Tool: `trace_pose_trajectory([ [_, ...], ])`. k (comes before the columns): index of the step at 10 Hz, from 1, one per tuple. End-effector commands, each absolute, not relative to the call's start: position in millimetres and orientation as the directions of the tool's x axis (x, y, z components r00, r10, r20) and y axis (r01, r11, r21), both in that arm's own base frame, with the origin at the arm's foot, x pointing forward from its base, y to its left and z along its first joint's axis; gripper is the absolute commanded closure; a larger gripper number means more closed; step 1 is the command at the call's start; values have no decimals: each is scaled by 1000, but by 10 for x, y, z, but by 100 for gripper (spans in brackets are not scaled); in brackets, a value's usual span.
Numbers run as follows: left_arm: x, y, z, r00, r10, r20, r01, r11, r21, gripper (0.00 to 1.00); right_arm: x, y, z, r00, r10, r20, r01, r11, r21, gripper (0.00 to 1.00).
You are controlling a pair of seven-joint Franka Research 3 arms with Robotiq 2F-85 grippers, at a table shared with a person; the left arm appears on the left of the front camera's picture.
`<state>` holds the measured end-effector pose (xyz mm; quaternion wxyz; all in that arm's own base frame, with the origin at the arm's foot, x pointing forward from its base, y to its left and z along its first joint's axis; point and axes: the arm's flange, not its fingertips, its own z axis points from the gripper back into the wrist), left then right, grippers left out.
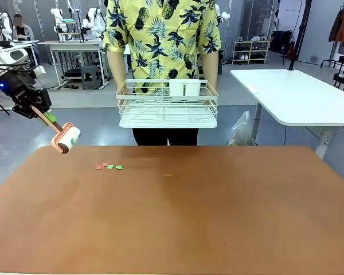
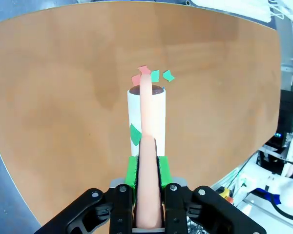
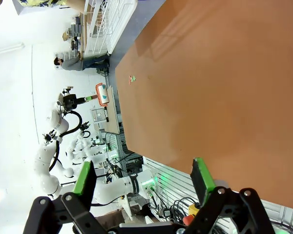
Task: Clean the table.
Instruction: Clean the table with the Lint Roller when the human lifts the Dish drying rack.
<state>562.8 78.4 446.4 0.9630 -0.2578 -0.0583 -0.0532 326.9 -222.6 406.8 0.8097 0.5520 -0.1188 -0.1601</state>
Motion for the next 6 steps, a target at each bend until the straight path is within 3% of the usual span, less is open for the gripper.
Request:
trace_pose_trajectory([
  [1,5632,807,4431,989,-69,134,126,862,-491,79,3244,-2212,4105,921,-390,11,128,330,935,0],
  [6,6045,714,3815,985,-95,142,154,853,-499,79,3244,-2212,4105,921,-390,11,128,330,935,0],
])
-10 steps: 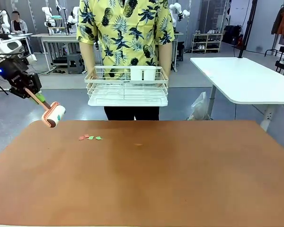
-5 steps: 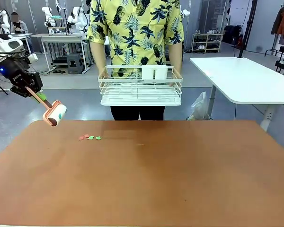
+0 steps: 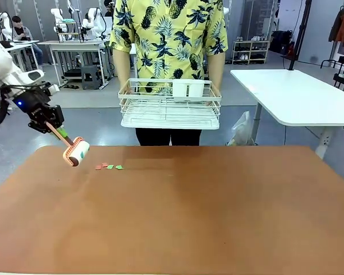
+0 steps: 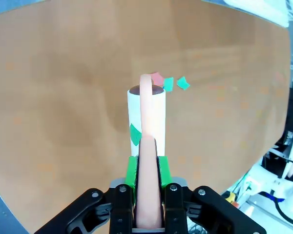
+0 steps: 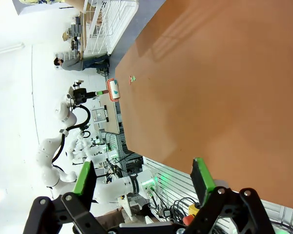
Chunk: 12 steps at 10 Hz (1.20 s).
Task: Clean the table.
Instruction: Clean the table with the Lint Roller when the human lifts the Dish drying rack.
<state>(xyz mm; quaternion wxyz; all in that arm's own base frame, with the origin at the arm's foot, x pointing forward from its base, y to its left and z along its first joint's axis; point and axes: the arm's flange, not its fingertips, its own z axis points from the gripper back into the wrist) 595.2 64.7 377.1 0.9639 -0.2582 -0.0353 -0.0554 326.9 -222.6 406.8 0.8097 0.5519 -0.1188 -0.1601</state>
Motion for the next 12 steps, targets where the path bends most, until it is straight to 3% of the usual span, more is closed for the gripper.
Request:
trace_pose_trajectory([
  [1,6077,735,3748,984,-92,155,158,852,-499,79,3244,-2212,4105,921,-390,11,128,330,935,0],
  [8,6229,699,3221,995,-28,91,72,850,-522,79,3244,-2212,4105,921,-390,11,128,330,935,0],
  [12,6241,258,2984,994,-110,22,107,858,-502,79,3244,-2212,4105,921,-390,11,128,330,935,0],
])
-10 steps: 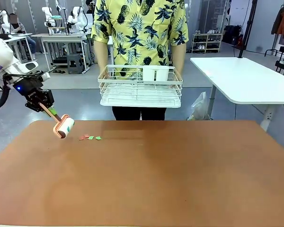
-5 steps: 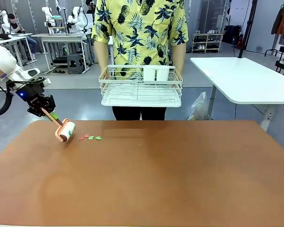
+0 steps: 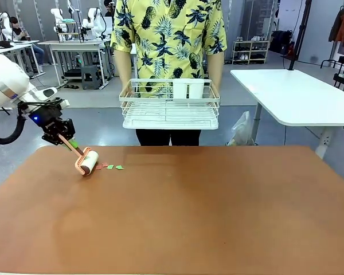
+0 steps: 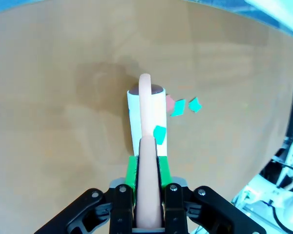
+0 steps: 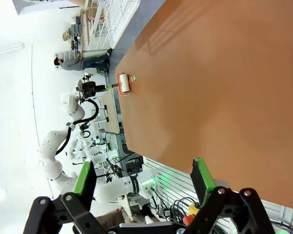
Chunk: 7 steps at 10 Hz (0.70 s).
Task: Clean the table.
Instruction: Clean the table with the Lint Roller when the human lifts the Dish drying rack.
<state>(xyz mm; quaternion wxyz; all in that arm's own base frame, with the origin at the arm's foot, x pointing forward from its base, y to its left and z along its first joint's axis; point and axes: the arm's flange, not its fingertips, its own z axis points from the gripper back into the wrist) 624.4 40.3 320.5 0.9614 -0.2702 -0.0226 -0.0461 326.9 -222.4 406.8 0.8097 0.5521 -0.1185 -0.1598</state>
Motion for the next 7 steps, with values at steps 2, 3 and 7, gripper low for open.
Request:
trace_pose_trajectory([
  [2,6218,-243,2943,983,-185,-4,158,853,-498,79,3244,-2212,4105,921,-390,11,128,330,935,0],
  [3,6194,-564,2970,973,-231,-15,194,849,-492,79,3244,-2212,4105,921,-390,11,128,330,935,0],
  [7,6203,-1502,3016,980,-130,-147,59,909,-413,79,3244,-2212,4105,921,-390,11,128,330,935,0],
])
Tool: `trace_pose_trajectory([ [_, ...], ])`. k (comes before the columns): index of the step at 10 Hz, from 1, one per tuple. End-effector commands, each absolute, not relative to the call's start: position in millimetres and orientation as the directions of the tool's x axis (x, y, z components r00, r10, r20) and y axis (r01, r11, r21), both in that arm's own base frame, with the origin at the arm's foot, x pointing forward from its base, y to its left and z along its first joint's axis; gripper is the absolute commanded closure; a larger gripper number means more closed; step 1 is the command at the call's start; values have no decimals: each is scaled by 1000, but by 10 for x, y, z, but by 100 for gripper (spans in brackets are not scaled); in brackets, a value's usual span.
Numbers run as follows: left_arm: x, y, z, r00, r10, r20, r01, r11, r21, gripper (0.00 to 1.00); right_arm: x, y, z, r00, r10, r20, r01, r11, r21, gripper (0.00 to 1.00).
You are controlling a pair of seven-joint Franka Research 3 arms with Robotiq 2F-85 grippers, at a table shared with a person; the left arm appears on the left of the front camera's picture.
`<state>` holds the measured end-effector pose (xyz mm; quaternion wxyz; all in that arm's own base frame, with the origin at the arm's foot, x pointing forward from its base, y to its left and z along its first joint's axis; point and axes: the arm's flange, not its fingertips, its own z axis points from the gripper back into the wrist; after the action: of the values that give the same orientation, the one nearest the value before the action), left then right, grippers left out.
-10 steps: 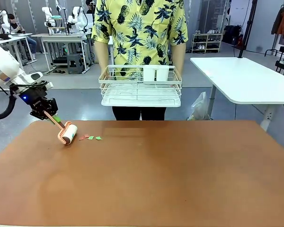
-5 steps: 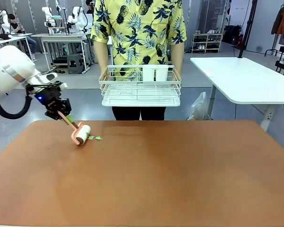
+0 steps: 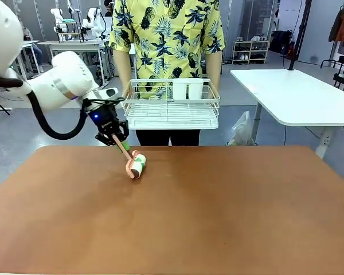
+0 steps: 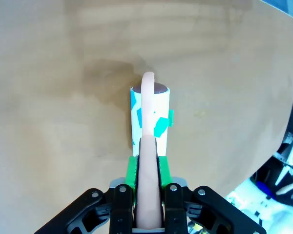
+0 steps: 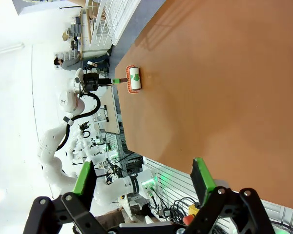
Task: Clean the table.
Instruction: Clean the table with the Lint Roller when the human lifts the Dish drying rack.
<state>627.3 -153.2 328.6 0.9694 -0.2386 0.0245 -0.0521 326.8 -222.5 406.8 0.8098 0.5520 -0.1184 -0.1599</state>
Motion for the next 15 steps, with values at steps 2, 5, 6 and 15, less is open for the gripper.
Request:
trace_pose_trajectory([
  [2,6175,-1519,3373,989,-102,-107,49,908,-416,79,3244,-2212,4105,921,-390,11,128,330,935,0],
  [5,5909,-1515,4680,995,-96,-22,83,940,-331,79,3244,-2212,4105,921,-390,11,128,330,935,0],
  [6,5753,-1388,5090,995,-95,28,99,952,-291,79,3244,-2212,4105,921,-390,11,128,330,935,0],
  [15,5144,44,6134,991,-41,128,42,999,-6,79,3244,-2212,4105,921,-390,11,128,330,935,0],
])
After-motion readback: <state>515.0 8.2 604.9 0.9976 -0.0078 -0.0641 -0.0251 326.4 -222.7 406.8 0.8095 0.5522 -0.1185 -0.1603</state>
